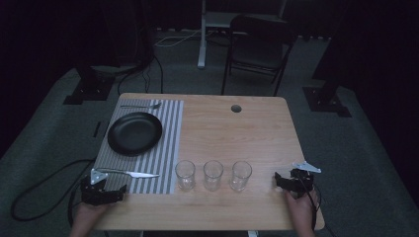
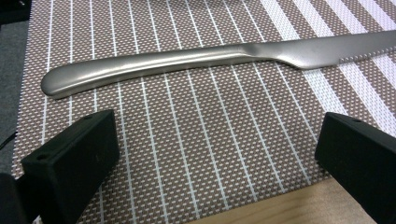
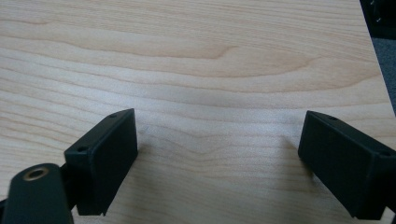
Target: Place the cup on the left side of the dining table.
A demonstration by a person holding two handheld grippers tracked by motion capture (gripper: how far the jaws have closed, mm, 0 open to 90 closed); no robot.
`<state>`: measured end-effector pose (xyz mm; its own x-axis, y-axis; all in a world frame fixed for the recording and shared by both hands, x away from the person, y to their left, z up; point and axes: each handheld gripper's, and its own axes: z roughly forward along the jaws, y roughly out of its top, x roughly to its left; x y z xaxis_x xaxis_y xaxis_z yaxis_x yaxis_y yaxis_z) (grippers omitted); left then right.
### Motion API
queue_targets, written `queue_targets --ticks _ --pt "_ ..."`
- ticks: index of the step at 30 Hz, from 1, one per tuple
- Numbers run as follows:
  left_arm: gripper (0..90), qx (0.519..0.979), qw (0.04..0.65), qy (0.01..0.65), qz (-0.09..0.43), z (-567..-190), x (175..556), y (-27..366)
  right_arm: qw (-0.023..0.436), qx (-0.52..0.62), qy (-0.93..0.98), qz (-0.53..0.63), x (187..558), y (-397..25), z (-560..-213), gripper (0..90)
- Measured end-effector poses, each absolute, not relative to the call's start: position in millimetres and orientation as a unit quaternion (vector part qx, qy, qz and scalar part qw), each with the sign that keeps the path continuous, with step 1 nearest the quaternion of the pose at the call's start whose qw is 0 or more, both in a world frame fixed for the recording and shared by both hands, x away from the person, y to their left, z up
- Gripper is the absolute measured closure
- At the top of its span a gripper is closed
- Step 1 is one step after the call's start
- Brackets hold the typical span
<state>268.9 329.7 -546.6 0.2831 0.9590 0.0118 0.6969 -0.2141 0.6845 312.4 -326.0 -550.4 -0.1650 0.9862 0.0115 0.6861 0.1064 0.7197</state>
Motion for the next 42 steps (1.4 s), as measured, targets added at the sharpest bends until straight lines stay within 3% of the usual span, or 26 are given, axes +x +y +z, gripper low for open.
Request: queue_targets --ticks 42 --pt "1.6 0.779 0.303 0.512 0.196 -543.3 260.7 325.7 0.248 0.597 0.7 0.302 311.8 -326.0 -550.4 11.4"
